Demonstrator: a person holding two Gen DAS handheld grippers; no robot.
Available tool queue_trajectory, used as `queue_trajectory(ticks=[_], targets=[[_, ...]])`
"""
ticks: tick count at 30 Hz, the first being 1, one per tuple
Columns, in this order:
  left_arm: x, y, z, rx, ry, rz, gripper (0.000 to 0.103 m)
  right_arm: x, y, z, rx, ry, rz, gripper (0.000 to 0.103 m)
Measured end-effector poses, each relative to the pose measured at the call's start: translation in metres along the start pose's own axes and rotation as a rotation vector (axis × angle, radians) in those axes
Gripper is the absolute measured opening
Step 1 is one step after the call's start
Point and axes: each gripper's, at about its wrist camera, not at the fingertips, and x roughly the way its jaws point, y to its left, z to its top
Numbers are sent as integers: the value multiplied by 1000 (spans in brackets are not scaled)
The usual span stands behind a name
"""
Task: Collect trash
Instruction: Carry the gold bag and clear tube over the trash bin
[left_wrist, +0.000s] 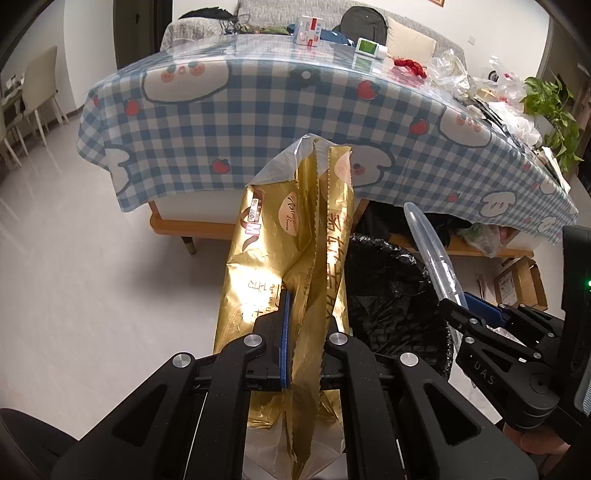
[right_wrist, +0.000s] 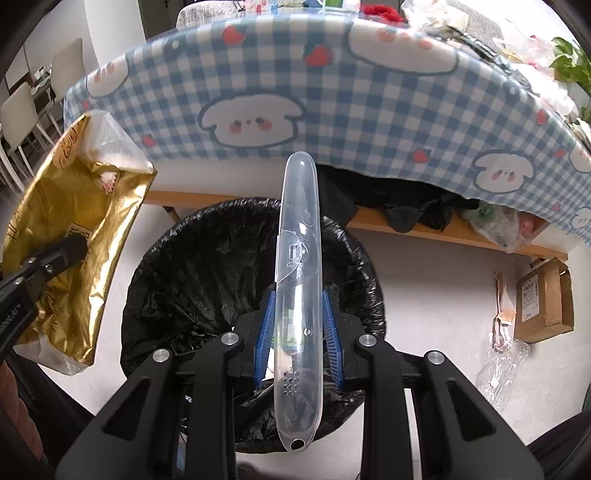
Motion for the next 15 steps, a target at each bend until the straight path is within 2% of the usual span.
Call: queue_trajectory(ticks=[9,10,11,15], targets=[[-1,19,-6,-24,9,35,5,10,19,-2,-15,3,31,25],[0,20,-6,-24,12,38,5,10,21,-2,-20,-3,31,29],[1,20,-7,-25,17,38,5,10,23,-2,-26,-5,31,37],[8,15,-8,-20,37,35,5,10,23,-3,-28,-16,20,55]])
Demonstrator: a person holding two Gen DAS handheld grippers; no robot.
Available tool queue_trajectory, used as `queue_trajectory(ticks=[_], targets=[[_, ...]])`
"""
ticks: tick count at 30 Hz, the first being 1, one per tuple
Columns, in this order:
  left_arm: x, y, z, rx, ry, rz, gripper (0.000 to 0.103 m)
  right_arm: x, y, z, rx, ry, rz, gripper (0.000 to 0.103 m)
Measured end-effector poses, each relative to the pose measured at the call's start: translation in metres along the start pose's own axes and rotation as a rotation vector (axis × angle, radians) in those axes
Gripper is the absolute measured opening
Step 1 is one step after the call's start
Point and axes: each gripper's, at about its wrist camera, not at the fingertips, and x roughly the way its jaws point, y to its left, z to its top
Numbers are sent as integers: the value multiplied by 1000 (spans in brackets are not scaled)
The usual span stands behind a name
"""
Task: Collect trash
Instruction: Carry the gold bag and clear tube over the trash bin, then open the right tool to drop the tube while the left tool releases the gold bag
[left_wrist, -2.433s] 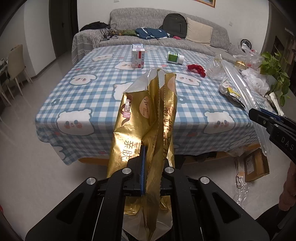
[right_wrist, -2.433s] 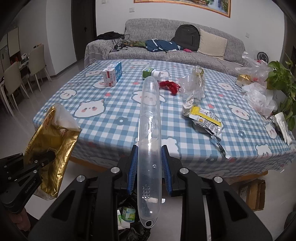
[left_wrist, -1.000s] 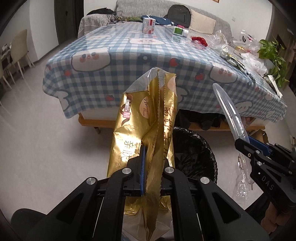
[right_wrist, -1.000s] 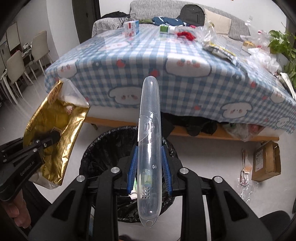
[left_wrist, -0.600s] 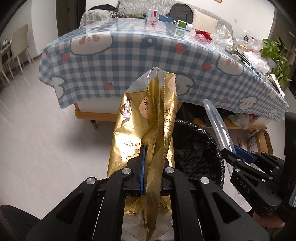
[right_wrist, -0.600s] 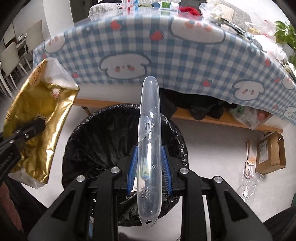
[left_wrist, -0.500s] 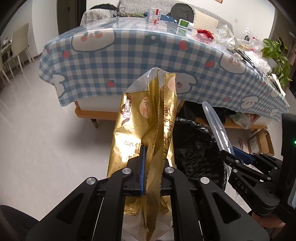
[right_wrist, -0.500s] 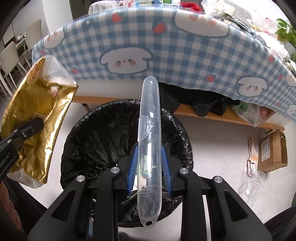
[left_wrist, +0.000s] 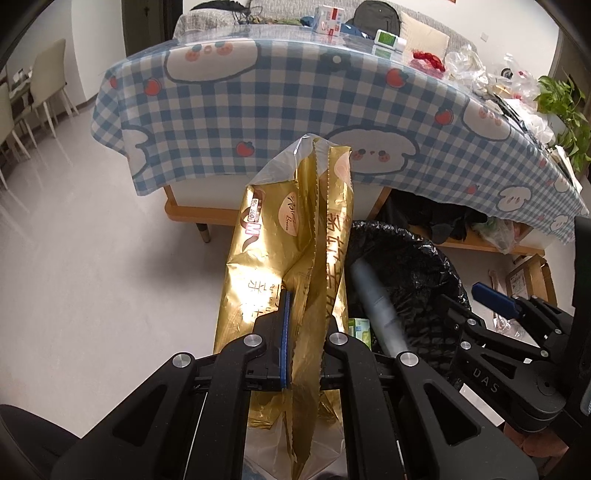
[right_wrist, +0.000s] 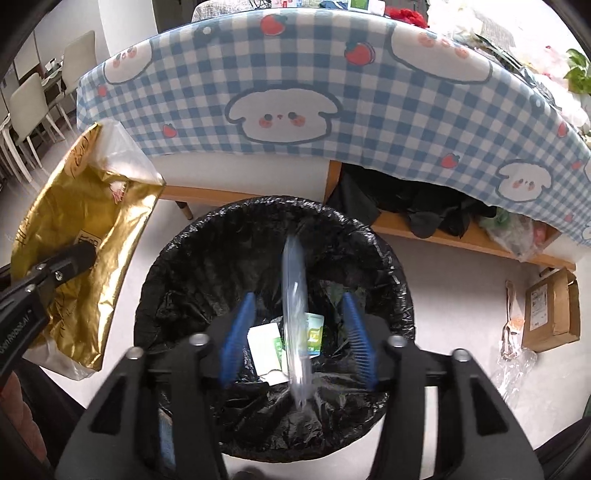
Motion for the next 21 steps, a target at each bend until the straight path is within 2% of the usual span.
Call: queue_trajectory(ticks=[8,11,16,21], targets=[[14,-28,-3,21,26,-39,6,-6,-29,-2,34,-3,-33,87],[22,-41,-6,45,44,-41,6,-8,-44,-3,59,-3,-48,93],[34,-57,-9,72,67,-45,6,-4,-68,-9,95,45,-89,93],[43,-68,-10,84,80,-53,6,-9,-89,-12,150,49,-114,93]])
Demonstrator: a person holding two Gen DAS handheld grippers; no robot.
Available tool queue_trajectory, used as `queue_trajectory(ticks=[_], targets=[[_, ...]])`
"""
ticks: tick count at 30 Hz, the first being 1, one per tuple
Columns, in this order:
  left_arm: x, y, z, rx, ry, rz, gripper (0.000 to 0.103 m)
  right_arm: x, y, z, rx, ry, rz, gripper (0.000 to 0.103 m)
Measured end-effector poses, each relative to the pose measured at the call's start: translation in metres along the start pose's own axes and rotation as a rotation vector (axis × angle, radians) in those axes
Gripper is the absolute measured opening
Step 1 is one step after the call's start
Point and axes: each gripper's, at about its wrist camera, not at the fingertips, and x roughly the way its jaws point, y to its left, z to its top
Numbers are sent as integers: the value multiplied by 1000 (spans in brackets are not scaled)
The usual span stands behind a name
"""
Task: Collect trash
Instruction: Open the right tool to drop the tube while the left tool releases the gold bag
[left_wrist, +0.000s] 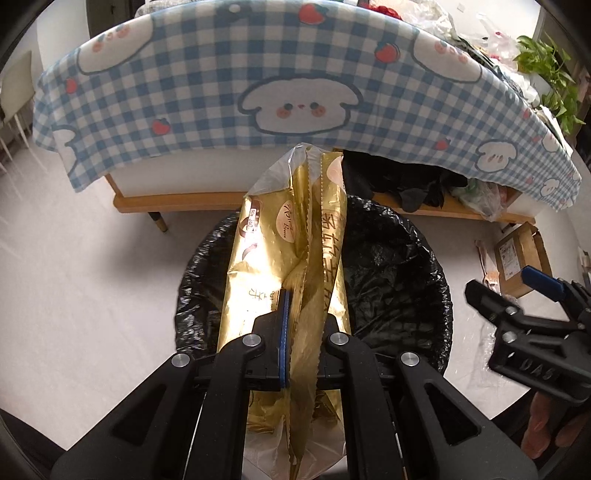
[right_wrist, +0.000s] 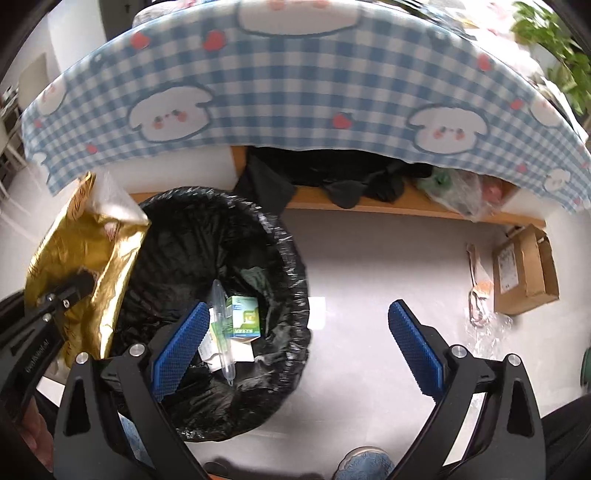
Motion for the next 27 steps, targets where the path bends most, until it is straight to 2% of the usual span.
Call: queue_trajectory(ticks=[12,14,16,17,19,27], targets=[[25,-28,2,55,45,-7,8,1,-23,-2,55,3,-29,93],[25,-31,2,66,43,-1,14,0,-23,-2,54,2,-37,93],[22,-32,3,70,35,19,36,1,-24,-1,49,6,-51,93],[21,-32,4,65,29,24,40,1,-24,-1,49,6,-52,93],[17,-29,6,58,22,30,57,1,-24,1,52,6,-55,93],[-9,-14,16,35,-30,44,88,-9,-22,12,58,-24,-39,93]])
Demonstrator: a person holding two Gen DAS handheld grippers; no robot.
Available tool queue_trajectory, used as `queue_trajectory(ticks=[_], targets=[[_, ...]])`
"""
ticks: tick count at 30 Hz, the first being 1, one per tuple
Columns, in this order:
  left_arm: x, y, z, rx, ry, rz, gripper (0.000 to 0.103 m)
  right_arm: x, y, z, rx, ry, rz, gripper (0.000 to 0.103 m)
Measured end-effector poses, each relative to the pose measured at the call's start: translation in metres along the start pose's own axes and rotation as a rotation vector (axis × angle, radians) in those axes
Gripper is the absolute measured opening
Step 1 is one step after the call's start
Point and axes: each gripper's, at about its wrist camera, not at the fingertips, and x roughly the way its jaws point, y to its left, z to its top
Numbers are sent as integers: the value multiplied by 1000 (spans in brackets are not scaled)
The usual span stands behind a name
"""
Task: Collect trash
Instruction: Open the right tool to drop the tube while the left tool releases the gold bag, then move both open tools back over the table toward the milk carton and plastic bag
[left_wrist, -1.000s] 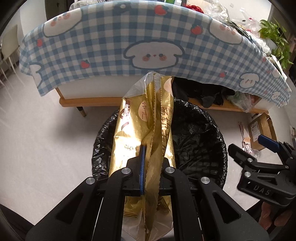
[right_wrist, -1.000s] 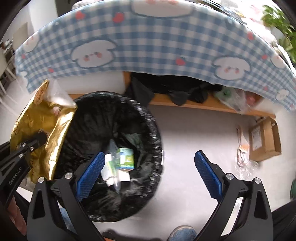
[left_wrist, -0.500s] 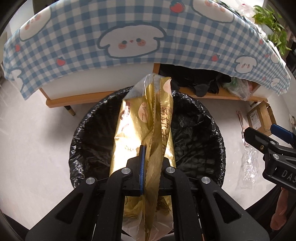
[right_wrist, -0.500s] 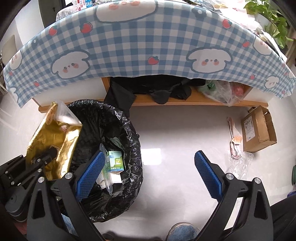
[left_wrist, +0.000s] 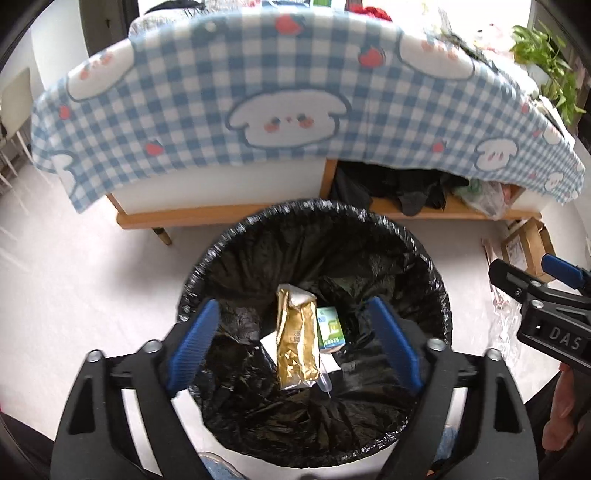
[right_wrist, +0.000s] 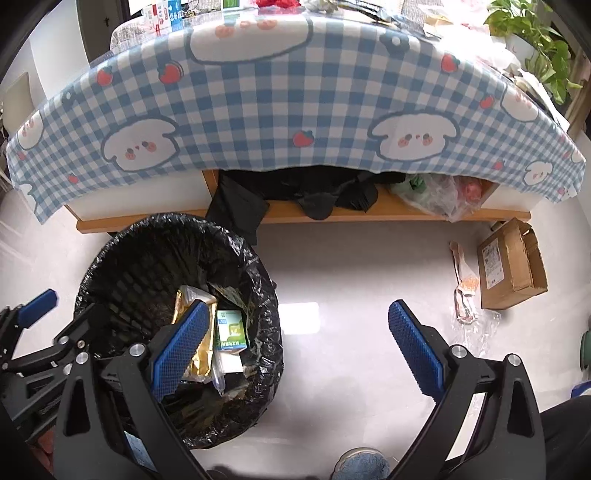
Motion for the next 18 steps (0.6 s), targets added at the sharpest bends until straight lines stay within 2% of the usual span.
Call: queue_trajectory(ticks=[3,18], targets=[[-13,7,7,-15,-24,9,97,-8,-1,7,10,-20,3,93],[-62,24,49,-50,-78,2,97,-73,-4,41,22,-180,-25,93]])
